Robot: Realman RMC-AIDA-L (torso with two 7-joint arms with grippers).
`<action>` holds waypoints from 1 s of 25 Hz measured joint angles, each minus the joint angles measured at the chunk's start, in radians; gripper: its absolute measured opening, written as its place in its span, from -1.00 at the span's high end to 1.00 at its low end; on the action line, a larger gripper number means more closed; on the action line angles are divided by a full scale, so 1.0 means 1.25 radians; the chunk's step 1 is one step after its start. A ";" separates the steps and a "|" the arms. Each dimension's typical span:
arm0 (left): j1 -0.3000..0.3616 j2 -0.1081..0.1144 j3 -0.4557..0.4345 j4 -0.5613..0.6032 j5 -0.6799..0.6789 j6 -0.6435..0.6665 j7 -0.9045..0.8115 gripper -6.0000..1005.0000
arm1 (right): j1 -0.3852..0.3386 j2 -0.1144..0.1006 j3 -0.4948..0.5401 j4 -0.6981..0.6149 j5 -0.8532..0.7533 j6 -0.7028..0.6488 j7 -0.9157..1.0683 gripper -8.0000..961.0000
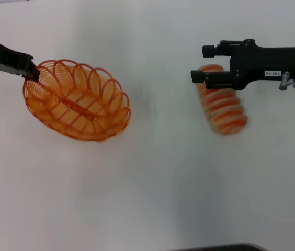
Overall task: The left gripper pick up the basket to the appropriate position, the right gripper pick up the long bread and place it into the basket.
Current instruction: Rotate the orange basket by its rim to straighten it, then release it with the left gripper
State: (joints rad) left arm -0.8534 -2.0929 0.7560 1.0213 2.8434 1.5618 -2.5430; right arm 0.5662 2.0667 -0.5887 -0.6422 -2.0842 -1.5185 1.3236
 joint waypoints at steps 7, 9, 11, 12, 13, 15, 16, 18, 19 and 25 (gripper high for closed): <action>0.028 -0.025 -0.029 0.034 -0.021 0.015 -0.071 0.87 | -0.004 0.008 0.020 0.001 0.057 0.015 -0.005 -0.67; 0.042 -0.041 -0.031 0.044 -0.022 0.004 -0.084 0.87 | -0.010 0.010 0.025 0.004 0.081 0.026 -0.014 -0.67; 0.054 -0.051 -0.031 0.047 -0.025 -0.008 -0.094 0.87 | -0.014 0.012 0.026 0.007 0.105 0.040 -0.023 -0.67; 0.062 -0.055 -0.031 0.046 -0.032 -0.016 -0.100 0.87 | -0.016 0.013 0.026 0.008 0.112 0.045 -0.027 -0.67; 0.072 -0.057 -0.029 0.043 -0.048 -0.023 -0.107 0.87 | -0.017 0.014 0.026 0.008 0.121 0.050 -0.030 -0.67; 0.091 -0.059 -0.027 0.038 -0.083 -0.037 -0.114 0.87 | -0.019 0.015 0.026 0.015 0.137 0.058 -0.036 -0.67; 0.103 -0.060 -0.024 0.036 -0.105 -0.046 -0.119 0.87 | -0.019 0.015 0.026 0.022 0.143 0.062 -0.042 -0.67; 0.133 -0.061 -0.010 0.033 -0.155 -0.071 -0.133 0.87 | -0.020 0.015 0.026 0.035 0.154 0.076 -0.058 -0.67; 0.133 -0.061 -0.010 0.033 -0.155 -0.071 -0.133 0.87 | -0.020 0.015 0.026 0.040 0.159 0.082 -0.064 -0.67; 0.174 -0.064 0.028 0.022 -0.216 -0.121 -0.151 0.87 | -0.021 0.016 0.027 0.068 0.184 0.109 -0.099 -0.67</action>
State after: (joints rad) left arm -0.6354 -2.1730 0.7906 1.0487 2.5734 1.4106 -2.7322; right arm 0.5399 2.0862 -0.5545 -0.5569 -1.8543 -1.3819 1.1996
